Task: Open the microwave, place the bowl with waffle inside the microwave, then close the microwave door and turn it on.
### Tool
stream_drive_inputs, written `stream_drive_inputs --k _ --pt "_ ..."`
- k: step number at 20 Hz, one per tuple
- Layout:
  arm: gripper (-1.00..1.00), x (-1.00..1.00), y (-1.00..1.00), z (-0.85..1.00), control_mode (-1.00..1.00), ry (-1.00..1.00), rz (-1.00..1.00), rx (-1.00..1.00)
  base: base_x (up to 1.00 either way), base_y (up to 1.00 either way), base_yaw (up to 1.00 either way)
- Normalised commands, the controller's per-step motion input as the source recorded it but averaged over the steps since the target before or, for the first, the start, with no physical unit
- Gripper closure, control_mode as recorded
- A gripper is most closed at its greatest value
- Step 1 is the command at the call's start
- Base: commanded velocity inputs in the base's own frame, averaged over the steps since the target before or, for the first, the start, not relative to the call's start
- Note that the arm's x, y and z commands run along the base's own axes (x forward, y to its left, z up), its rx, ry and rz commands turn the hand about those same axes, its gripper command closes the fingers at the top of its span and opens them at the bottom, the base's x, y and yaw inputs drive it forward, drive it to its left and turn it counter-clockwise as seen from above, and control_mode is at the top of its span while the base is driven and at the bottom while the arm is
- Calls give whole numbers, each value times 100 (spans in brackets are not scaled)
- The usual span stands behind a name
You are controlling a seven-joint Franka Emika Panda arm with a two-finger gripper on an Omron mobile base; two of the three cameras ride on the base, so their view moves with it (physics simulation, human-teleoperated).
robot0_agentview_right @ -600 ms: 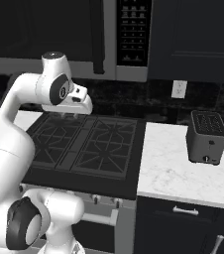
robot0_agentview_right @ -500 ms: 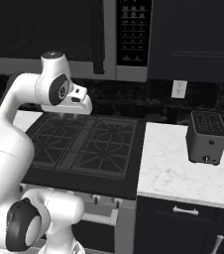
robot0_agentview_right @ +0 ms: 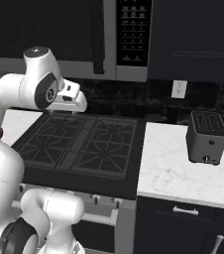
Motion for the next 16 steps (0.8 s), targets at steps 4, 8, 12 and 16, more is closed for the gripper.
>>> stream_drive_inputs --k 4,8,12,16 --pt "-100 -3 -15 58 -100 -2 -3 -1 0 0 0" --pt "-100 0 -32 70 -100 -7 -1 0 0 0 0" --pt "-100 0 -38 69 -100 -11 0 0 0 0 0" --pt "-100 1 -34 64 -100 -17 0 0 0 0 0"
